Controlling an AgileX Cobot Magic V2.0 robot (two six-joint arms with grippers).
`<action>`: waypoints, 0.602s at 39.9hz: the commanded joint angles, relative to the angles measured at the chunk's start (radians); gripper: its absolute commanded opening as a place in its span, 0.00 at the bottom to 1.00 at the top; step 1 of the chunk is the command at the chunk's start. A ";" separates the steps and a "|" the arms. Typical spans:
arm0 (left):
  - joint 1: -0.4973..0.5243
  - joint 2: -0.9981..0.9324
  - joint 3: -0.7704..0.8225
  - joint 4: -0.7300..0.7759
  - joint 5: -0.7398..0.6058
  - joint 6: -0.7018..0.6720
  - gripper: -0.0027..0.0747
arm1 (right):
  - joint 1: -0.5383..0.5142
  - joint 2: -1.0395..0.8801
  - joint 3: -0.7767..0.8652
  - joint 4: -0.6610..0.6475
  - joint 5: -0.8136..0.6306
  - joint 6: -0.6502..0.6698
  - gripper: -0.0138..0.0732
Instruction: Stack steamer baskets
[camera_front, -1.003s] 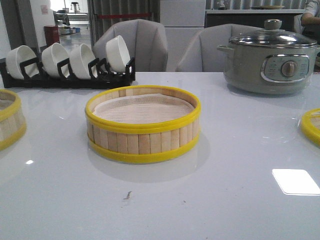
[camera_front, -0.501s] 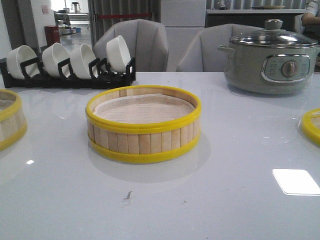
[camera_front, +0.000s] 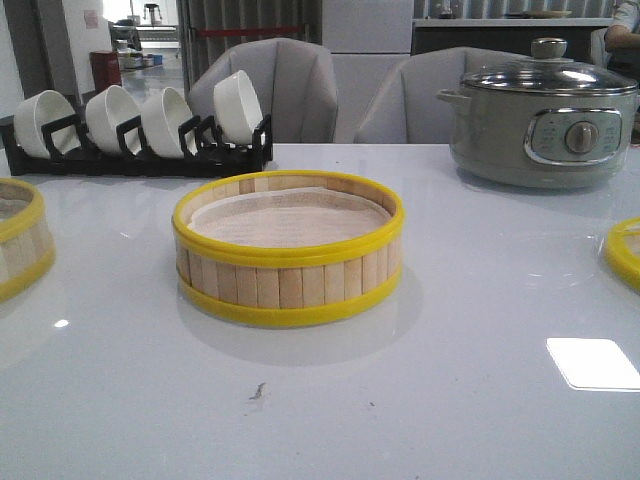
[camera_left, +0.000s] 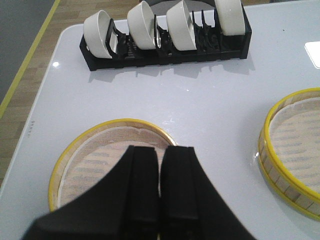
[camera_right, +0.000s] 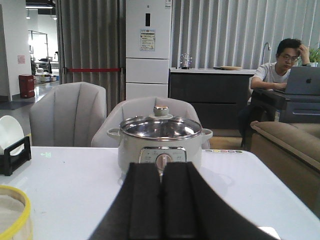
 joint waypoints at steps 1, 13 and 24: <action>-0.007 -0.013 -0.035 0.017 -0.067 0.000 0.15 | 0.021 0.112 -0.193 0.008 0.099 0.002 0.22; -0.007 -0.013 -0.035 0.017 -0.034 0.000 0.15 | 0.055 0.732 -0.660 0.008 0.408 0.002 0.22; -0.007 -0.013 -0.035 0.017 -0.023 0.000 0.15 | 0.055 0.967 -0.846 0.012 0.538 0.002 0.22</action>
